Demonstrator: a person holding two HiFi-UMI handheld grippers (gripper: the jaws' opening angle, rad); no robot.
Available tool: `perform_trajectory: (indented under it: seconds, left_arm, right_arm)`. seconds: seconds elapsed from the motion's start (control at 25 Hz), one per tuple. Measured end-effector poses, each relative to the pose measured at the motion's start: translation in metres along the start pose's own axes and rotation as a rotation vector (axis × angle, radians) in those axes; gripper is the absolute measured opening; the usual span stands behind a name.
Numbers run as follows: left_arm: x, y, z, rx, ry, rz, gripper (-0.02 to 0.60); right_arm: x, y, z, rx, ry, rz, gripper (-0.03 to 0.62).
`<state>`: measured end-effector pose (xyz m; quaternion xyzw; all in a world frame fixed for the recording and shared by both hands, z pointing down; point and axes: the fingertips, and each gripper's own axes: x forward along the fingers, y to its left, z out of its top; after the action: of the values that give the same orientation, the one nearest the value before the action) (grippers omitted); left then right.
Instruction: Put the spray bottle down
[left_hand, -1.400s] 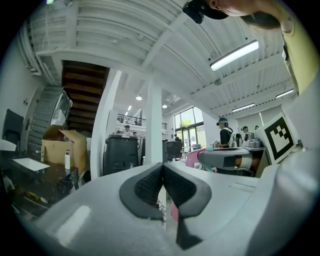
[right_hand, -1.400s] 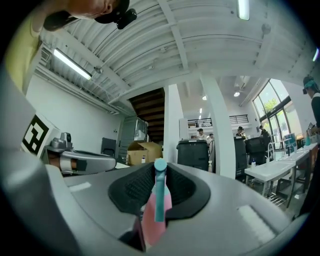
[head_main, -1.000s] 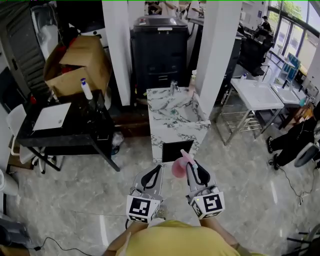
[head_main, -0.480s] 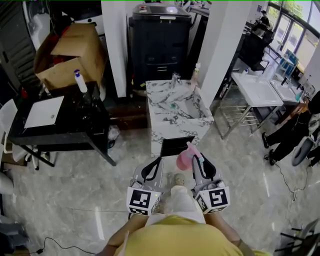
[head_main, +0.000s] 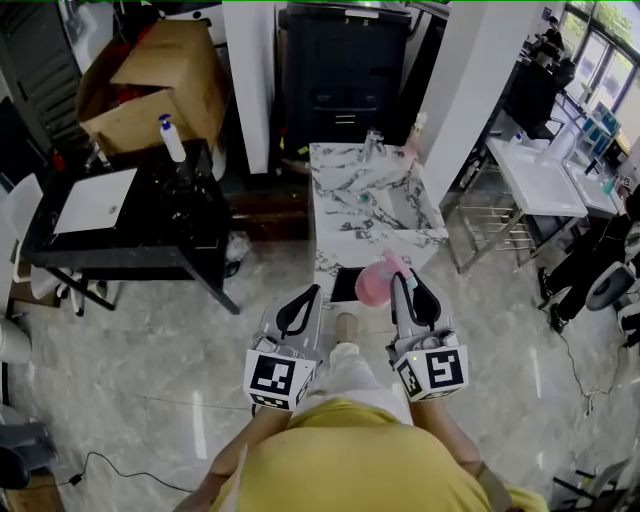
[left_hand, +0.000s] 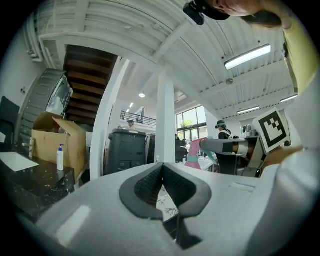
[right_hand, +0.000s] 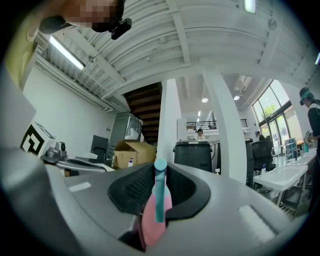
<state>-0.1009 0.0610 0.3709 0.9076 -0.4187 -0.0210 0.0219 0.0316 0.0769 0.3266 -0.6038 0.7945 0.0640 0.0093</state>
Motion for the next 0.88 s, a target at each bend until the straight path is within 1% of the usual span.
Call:
perform_trajectory:
  seconds: [0.16, 0.36, 0.6, 0.68, 0.88]
  left_arm:
    - [0.027, 0.016, -0.001, 0.001, -0.002, 0.012, 0.003]
    - [0.074, 0.038, -0.005, -0.007, 0.008, 0.023, 0.003]
    - [0.156, 0.066, -0.015, -0.028, 0.038, 0.029, 0.002]
    - [0.185, 0.076, -0.014, -0.038, 0.039, 0.036, 0.003]
    - [0.254, 0.101, -0.008, -0.032, 0.046, 0.054, 0.003]
  right_arm:
    - [0.033, -0.011, -0.006, 0.01, -0.014, 0.022, 0.067]
    - [0.082, -0.036, -0.02, 0.012, -0.001, 0.039, 0.067]
    - [0.15, -0.082, -0.041, 0.004, 0.027, 0.059, 0.067]
    - [0.173, -0.098, -0.048, 0.002, 0.04, 0.069, 0.067]
    - [0.236, -0.138, -0.06, 0.017, 0.046, 0.091, 0.067]
